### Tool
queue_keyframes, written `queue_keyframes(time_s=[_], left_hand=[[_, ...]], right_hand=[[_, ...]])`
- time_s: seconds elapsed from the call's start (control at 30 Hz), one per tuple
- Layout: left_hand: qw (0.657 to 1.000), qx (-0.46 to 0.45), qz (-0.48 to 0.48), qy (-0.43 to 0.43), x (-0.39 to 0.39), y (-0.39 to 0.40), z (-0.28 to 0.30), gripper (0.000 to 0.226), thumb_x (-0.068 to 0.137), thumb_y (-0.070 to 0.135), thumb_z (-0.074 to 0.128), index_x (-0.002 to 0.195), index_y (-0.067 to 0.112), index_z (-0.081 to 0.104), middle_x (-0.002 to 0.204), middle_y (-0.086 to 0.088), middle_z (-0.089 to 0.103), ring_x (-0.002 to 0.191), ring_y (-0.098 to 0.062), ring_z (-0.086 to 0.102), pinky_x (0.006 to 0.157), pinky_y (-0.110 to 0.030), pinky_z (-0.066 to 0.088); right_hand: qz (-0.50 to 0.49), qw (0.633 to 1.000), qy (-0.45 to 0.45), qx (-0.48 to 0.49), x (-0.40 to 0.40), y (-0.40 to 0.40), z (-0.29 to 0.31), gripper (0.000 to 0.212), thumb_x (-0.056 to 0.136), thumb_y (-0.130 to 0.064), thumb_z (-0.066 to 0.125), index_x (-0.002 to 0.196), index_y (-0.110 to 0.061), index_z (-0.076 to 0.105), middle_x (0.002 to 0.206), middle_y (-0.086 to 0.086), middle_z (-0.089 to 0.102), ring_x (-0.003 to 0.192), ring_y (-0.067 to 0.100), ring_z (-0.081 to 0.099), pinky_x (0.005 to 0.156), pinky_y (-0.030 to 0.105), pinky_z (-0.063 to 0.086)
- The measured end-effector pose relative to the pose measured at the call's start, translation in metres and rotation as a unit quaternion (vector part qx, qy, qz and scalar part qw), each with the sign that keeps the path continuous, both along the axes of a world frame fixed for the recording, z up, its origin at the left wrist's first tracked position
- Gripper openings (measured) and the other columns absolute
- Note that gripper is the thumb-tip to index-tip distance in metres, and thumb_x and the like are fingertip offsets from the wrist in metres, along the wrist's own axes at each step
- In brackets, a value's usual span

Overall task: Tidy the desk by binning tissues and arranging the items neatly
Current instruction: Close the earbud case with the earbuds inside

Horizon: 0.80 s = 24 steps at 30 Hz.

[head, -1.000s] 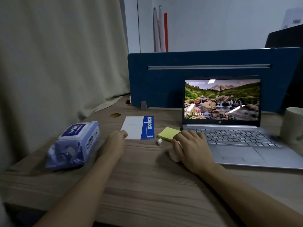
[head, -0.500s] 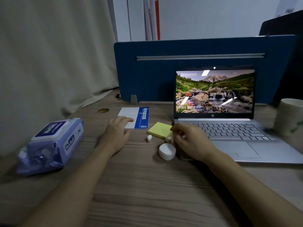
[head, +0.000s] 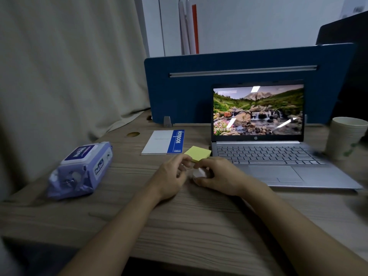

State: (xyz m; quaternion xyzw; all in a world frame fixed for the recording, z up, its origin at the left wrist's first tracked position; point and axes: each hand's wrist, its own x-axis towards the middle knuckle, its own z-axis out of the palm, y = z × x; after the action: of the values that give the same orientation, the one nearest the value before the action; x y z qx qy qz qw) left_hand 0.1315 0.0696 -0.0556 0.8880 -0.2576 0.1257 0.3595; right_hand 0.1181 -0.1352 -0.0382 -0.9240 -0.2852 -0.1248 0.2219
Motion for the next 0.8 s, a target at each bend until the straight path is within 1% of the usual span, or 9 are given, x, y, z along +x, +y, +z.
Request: queue_keyframes(time_s=[0.07,0.13,0.23,0.37,0.47,0.6,0.63,0.73,0.8], left_hand=[[1.000,-0.014,-0.002,0.004,-0.004,0.001,0.001,0.043,0.090,0.011,0.057,0.128,0.031,0.049,0.108,0.018,0.057,0.100,0.002,0.056,0.075,-0.012,0.048],[1.000,-0.022,-0.007,0.012,-0.005,0.003,0.001,0.049,0.089,0.012,0.058,0.132,0.031,0.045,0.113,0.014,0.056,0.104,-0.001,0.056,0.077,-0.015,0.049],[0.999,-0.021,-0.025,-0.003,-0.007,0.003,0.002,0.057,0.086,0.023,0.066,0.136,0.033,0.041,0.119,0.014,0.055,0.108,0.001,0.054,0.078,-0.013,0.049],[0.999,-0.023,-0.027,-0.039,-0.008,0.002,0.005,0.062,0.079,0.038,0.072,0.133,0.037,0.042,0.121,0.013,0.053,0.107,0.002,0.053,0.078,-0.010,0.047],[0.996,-0.026,-0.037,-0.078,-0.008,0.000,0.007,0.052,0.078,0.039,0.072,0.124,0.036,0.048,0.117,0.013,0.055,0.105,0.003,0.053,0.079,-0.008,0.046],[0.994,-0.035,-0.039,-0.093,-0.008,0.000,0.008,0.042,0.080,0.035,0.072,0.116,0.032,0.052,0.114,0.011,0.058,0.101,0.000,0.056,0.078,-0.011,0.049],[0.994,-0.037,-0.040,-0.093,-0.008,0.000,0.009,0.041,0.080,0.035,0.073,0.115,0.033,0.053,0.112,0.011,0.059,0.100,0.000,0.057,0.078,-0.013,0.050],[0.994,-0.048,-0.044,-0.087,-0.009,-0.001,0.010,0.040,0.079,0.035,0.075,0.112,0.032,0.054,0.109,0.011,0.061,0.097,-0.002,0.060,0.078,-0.017,0.053],[0.993,-0.070,-0.049,-0.078,-0.010,0.000,0.011,0.040,0.078,0.036,0.076,0.111,0.030,0.056,0.108,0.011,0.062,0.096,-0.004,0.062,0.078,-0.018,0.054]], right_hand=[[-0.011,0.999,0.009,0.029,-0.001,0.000,-0.001,0.039,0.083,-0.044,0.069,0.115,-0.022,0.064,0.098,-0.003,0.062,0.083,0.009,0.052,0.068,0.022,0.038],[-0.029,0.994,0.036,0.100,-0.001,-0.002,0.000,0.032,0.083,-0.043,0.069,0.110,-0.027,0.063,0.096,-0.010,0.063,0.082,0.007,0.057,0.065,0.019,0.041],[-0.063,0.967,0.091,0.229,-0.001,-0.002,0.002,0.027,0.082,-0.039,0.071,0.104,-0.027,0.062,0.095,-0.011,0.066,0.086,0.007,0.063,0.068,0.026,0.051],[-0.057,0.928,0.150,0.336,-0.003,0.003,0.003,0.021,0.081,-0.032,0.074,0.099,-0.027,0.062,0.094,-0.003,0.067,0.085,0.014,0.064,0.065,0.028,0.047],[-0.030,0.906,0.196,0.375,-0.006,0.007,0.006,0.021,0.083,-0.028,0.074,0.100,-0.024,0.063,0.098,0.005,0.068,0.090,0.022,0.067,0.069,0.033,0.054],[-0.011,0.881,0.245,0.404,-0.008,0.007,0.009,0.019,0.084,-0.020,0.074,0.101,-0.019,0.065,0.092,0.010,0.072,0.080,0.017,0.071,0.065,0.022,0.054],[-0.008,0.873,0.258,0.413,-0.008,0.007,0.009,0.020,0.083,-0.019,0.074,0.101,-0.019,0.065,0.092,0.011,0.072,0.079,0.018,0.071,0.066,0.023,0.054],[-0.006,0.851,0.290,0.438,-0.007,0.005,0.007,0.024,0.079,-0.020,0.076,0.101,-0.020,0.068,0.093,0.015,0.073,0.079,0.023,0.070,0.070,0.034,0.053],[0.000,0.830,0.309,0.465,-0.005,0.004,0.007,0.026,0.079,-0.017,0.074,0.104,-0.016,0.068,0.089,0.015,0.072,0.073,0.023,0.068,0.067,0.033,0.051]])
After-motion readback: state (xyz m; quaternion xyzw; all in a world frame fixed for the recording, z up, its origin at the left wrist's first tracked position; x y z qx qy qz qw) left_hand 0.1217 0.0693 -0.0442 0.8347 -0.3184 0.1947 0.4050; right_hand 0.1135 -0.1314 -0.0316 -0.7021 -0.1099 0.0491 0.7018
